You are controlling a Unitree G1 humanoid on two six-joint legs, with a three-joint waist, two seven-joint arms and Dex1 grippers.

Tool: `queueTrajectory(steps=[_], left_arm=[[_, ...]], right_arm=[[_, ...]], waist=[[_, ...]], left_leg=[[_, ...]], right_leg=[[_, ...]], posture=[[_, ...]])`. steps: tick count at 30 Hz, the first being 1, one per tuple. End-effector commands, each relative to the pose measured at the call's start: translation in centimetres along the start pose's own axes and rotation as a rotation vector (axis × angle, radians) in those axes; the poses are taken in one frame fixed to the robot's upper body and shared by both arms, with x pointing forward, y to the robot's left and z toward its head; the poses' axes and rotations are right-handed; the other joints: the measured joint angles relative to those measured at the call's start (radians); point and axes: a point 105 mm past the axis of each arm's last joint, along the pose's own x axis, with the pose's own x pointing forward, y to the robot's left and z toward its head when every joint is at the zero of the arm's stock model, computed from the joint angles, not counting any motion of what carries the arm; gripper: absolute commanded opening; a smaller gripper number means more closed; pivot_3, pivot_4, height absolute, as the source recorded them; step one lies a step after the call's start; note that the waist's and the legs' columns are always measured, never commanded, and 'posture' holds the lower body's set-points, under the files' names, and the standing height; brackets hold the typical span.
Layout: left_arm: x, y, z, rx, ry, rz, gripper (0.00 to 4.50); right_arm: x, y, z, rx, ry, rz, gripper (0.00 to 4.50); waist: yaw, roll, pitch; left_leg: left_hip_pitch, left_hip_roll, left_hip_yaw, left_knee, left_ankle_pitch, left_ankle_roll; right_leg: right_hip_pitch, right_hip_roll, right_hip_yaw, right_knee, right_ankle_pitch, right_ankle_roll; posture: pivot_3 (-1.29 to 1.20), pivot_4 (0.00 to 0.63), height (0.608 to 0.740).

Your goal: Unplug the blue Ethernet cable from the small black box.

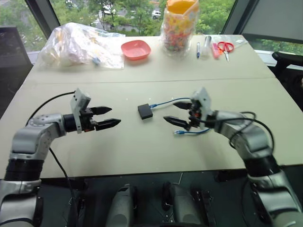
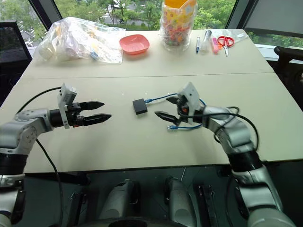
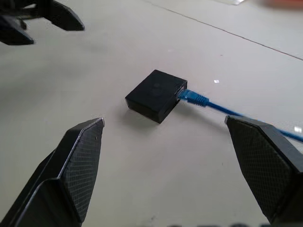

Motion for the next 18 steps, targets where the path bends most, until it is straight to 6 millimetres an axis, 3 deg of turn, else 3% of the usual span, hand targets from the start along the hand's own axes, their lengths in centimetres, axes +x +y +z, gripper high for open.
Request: queueTrajectory(steps=[1, 5, 7, 15, 18], left_arm=[[-0.6, -0.3, 1.2, 0.055, -0.007, -0.021, 4.42], [-0.6, -0.3, 0.9, 0.069, -0.032, 0.038, 4.42], [-0.7, -0.7, 0.3, 0.058, -0.045, 0.067, 4.42], [-1.2, -1.4, -1.2, 0.011, -0.075, 0.164, 4.42], [-1.2, -1.4, -1.5, 0.007, -0.070, 0.184, 4.46]], right_arm=[[2.0, -2.3, 0.2, -0.082, 0.019, -0.001, 4.30], [4.5, -4.8, -0.4, -0.171, 0.121, -0.039, 4.30], [5.4, -5.0, -1.2, -0.215, 0.197, -0.032, 4.30], [8.5, -2.7, -2.0, -0.268, 0.292, 0.050, 4.30], [9.8, -1.4, -1.4, -0.310, 0.289, 0.089, 3.48]], waist=[[-0.004, 0.000, 0.000], [-0.013, 0.000, 0.000], [-0.018, 0.000, 0.000], [-0.022, 0.000, 0.000], [-0.026, 0.000, 0.000]], left_leg=[[0.000, 0.000, 0.000, 0.000, 0.000, 0.000], [-0.001, -0.006, 0.001, -0.001, 0.000, 0.001], [0.000, -0.007, 0.000, -0.001, 0.000, 0.001], [0.006, -0.006, -0.001, -0.001, 0.002, -0.003], [0.015, -0.004, 0.000, -0.001, 0.002, -0.003]], right_leg=[[0.000, 0.000, 0.000, 0.001, 0.000, 0.000], [-0.001, -0.002, 0.000, 0.004, 0.001, 0.005], [-0.001, -0.002, 0.002, 0.005, 0.001, 0.005], [0.001, -0.002, 0.003, 0.012, 0.000, 0.006], [0.007, -0.001, 0.003, 0.013, -0.001, 0.002]], posture=[[0.00, 0.150, 0.740], [0.00, 0.150, 0.740], [0.00, 0.150, 0.740], [0.00, 0.150, 0.740], [0.00, 0.150, 0.740]])
